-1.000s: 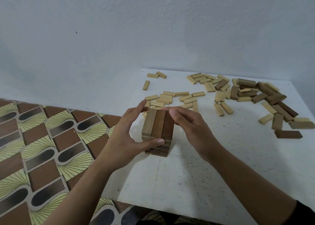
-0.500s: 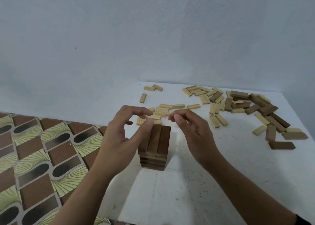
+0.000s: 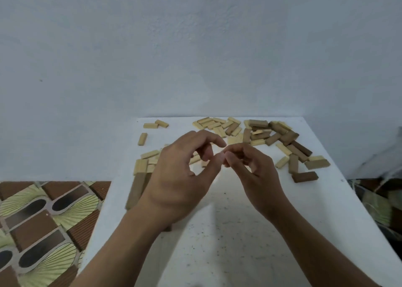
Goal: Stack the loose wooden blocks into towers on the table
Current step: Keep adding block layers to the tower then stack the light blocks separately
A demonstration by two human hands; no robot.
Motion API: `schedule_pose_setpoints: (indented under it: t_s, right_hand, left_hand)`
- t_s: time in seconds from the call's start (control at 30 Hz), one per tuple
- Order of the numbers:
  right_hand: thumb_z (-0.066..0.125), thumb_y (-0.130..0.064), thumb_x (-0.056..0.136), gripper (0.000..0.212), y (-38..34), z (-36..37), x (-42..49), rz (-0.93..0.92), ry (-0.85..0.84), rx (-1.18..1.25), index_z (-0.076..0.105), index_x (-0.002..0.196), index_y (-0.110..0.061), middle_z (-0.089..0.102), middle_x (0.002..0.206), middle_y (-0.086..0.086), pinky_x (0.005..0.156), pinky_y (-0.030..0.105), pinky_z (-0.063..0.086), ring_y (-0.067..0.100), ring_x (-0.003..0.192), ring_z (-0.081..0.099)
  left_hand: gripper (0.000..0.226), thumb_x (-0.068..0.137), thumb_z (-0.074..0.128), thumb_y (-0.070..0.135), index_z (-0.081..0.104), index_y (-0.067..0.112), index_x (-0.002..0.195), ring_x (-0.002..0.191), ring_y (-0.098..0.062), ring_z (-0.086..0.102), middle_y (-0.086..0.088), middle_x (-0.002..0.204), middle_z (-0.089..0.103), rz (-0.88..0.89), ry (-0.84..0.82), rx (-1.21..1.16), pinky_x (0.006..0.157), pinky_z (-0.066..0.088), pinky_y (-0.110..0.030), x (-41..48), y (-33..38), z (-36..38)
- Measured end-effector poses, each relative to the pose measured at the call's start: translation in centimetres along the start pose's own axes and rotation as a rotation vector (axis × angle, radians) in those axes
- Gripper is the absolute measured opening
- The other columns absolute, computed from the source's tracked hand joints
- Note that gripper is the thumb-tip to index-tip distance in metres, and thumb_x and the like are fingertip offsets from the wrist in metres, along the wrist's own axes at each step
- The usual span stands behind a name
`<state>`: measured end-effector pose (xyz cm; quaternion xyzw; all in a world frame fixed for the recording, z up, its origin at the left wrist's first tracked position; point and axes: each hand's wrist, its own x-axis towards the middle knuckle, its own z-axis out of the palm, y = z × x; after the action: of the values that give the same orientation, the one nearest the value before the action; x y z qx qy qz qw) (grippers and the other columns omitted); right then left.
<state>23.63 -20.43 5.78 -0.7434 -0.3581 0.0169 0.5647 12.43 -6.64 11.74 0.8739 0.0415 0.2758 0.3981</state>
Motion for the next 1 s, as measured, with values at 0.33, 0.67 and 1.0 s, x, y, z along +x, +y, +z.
schedule_pose_setpoints:
  t_s: [0.33, 0.67, 1.0]
  right_hand:
    - [0.060, -0.021, 0.098, 0.010, 7.5, -7.4, -3.3, 0.173, 0.226, -0.292, 0.067, 0.097, -0.028, 0.068, 0.091, -0.017, 0.081, 0.016, 0.045, 0.006, 0.092, 0.063]
    - [0.043, -0.036, 0.100, 0.049, 16.0, -10.8, -4.2, 0.254, -0.024, -0.864, 0.049, 0.144, -0.015, 0.041, 0.154, 0.006, 0.115, 0.045, 0.031, 0.027, 0.145, 0.030]
    - [0.058, -0.030, 0.095, 0.034, 16.9, -9.2, -4.9, 0.200, 0.115, -0.700, 0.068, 0.124, -0.014, 0.058, 0.131, 0.000, 0.108, 0.044, 0.040, 0.017, 0.124, 0.049]
  left_hand:
    - [0.016, 0.097, 0.062, 0.027, 0.054, 0.037, 0.106, 0.092, -0.008, 0.054, 0.013, 0.093, 0.055, -0.223, -0.113, -0.083, 0.075, 0.047, -0.022, -0.2, -1.7, 12.9]
    - [0.061, 0.101, 0.025, 0.062, 0.012, 0.042, 0.157, 0.154, -0.030, -0.012, -0.007, 0.169, -0.001, -0.297, -0.415, 0.602, 0.119, 0.006, -0.055, 0.0, -8.9, 20.6]
    - [0.059, 0.101, 0.015, 0.064, 0.014, 0.044, 0.156, 0.155, -0.028, -0.001, -0.002, 0.169, -0.002, -0.298, -0.411, 0.706, 0.116, 0.008, -0.060, 3.0, -10.9, 20.9]
